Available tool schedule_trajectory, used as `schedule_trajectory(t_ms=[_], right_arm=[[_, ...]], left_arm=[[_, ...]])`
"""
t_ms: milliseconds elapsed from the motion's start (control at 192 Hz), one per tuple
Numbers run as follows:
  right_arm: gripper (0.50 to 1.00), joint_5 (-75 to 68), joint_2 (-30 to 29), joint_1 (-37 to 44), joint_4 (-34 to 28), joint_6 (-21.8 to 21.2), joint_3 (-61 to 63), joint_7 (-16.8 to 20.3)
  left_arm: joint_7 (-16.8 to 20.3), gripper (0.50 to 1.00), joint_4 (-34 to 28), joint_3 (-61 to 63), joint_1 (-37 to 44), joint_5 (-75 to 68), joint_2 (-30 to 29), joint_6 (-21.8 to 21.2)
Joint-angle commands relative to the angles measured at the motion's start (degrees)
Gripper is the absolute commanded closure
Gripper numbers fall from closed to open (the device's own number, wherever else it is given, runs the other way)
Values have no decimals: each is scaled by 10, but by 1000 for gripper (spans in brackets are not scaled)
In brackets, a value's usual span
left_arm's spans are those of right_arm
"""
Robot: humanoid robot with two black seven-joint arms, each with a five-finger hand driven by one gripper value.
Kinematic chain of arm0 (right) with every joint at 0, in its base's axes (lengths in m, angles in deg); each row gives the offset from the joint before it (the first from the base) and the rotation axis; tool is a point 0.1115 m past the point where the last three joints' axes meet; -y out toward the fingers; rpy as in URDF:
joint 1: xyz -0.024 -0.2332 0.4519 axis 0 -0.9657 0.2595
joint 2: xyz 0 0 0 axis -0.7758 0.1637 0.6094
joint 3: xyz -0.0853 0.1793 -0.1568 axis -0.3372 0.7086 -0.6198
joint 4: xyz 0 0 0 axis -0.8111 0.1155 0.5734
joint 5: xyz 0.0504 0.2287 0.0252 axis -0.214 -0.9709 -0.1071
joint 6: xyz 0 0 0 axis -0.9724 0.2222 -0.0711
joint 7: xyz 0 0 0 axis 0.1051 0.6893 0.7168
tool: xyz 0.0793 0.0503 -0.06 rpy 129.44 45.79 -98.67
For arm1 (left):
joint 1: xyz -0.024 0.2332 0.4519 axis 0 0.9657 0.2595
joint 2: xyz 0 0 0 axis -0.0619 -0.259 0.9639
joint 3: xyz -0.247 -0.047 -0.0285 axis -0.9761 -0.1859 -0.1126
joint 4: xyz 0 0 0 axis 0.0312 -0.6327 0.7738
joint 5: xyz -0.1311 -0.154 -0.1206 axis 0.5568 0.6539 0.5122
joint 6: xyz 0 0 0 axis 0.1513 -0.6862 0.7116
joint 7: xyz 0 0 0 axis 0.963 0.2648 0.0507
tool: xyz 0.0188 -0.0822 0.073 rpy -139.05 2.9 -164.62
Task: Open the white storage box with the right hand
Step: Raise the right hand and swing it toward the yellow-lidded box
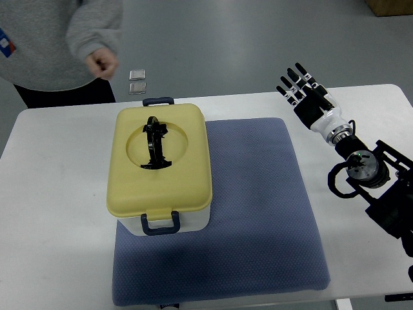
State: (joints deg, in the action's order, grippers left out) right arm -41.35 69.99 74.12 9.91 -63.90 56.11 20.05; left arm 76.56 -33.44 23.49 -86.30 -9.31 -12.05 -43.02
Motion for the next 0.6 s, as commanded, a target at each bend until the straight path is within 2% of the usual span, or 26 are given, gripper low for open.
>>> schedule_trajectory(t_ms=[0, 312, 416, 519, 597], right_arm=[[560, 0, 0, 0, 0, 0, 0, 0], [560, 9, 6, 6, -4, -10, -11, 3], [560, 11, 15, 14, -11, -40, -11, 7], [560, 36, 39, 32, -27, -65, -12, 42], [560, 97, 54, 55, -27, -80, -16, 48]], left_arm=[[0, 500, 0, 0, 0, 0, 0, 0], [0, 500, 1, 0, -1, 0, 0, 0], [0, 500, 1, 0, 0, 0, 0, 0], [1, 500, 2, 1, -1, -1, 0, 3], [0, 500, 3, 1, -1, -2, 0, 6]])
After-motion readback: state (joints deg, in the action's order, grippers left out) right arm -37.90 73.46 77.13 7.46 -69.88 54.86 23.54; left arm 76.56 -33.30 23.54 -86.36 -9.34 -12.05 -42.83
